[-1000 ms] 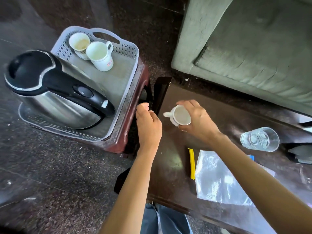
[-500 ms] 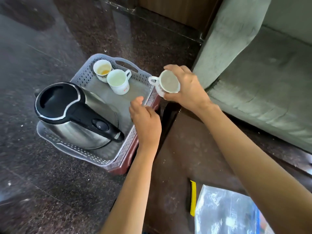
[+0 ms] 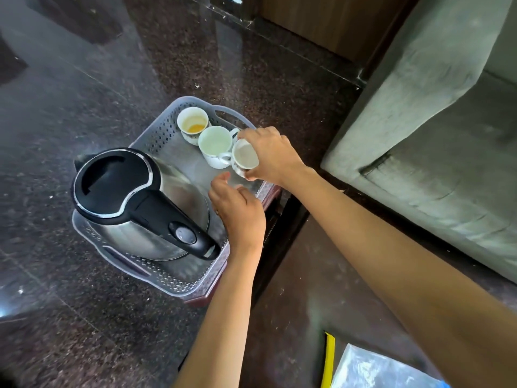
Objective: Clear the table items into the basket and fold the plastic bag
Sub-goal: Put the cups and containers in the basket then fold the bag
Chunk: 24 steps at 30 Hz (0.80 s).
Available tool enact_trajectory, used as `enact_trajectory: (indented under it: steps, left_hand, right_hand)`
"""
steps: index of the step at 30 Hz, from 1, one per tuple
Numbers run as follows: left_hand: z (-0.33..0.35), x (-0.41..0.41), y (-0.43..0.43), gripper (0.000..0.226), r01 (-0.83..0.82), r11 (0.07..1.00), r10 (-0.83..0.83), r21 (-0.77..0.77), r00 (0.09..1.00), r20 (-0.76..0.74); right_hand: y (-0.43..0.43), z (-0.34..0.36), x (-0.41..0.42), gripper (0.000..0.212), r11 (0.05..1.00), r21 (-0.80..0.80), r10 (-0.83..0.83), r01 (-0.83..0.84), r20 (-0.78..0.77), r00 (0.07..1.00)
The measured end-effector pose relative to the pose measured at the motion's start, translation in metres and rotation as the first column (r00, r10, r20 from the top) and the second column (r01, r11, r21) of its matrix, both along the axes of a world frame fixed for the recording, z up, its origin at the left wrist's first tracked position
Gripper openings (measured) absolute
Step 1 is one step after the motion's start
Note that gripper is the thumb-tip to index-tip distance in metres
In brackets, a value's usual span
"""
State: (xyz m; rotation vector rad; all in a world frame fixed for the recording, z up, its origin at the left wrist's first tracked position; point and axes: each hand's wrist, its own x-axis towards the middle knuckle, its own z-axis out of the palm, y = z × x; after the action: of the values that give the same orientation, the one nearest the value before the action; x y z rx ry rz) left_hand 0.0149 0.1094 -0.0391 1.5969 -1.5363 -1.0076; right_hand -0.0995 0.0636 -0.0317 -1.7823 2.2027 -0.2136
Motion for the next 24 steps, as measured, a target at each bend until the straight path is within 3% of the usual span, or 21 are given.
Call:
enact_trajectory:
  steps: [9,13,17,24]
  left_hand:
    - [0.0,-0.001,0.002,0.033,0.049,0.998,-0.05,0.031,0.999,0.014]
    - [0.002,0.0,0.005,0.033,0.065,0.997,-0.067,0.044,0.997,0.026]
    - [0.005,0.0,0.009,0.032,0.081,0.996,-0.082,0.028,0.996,0.039]
    - [0.014,0.001,0.028,0.032,0.181,0.983,-0.18,-0.012,0.983,0.028]
  right_hand:
    - [-0.005,-0.022,0.0,0.067,0.999,0.019,0.03,-0.028,-0.134,0.99]
    - [-0.002,-0.021,-0.001,0.078,0.999,0.046,0.015,-0.007,-0.161,0.987]
    - [0.007,-0.008,-0.003,0.092,0.998,0.001,-0.06,0.06,-0.009,0.998]
    - [0.059,0.025,-0.008,0.066,0.897,-0.317,-0.25,0.308,0.212,0.945]
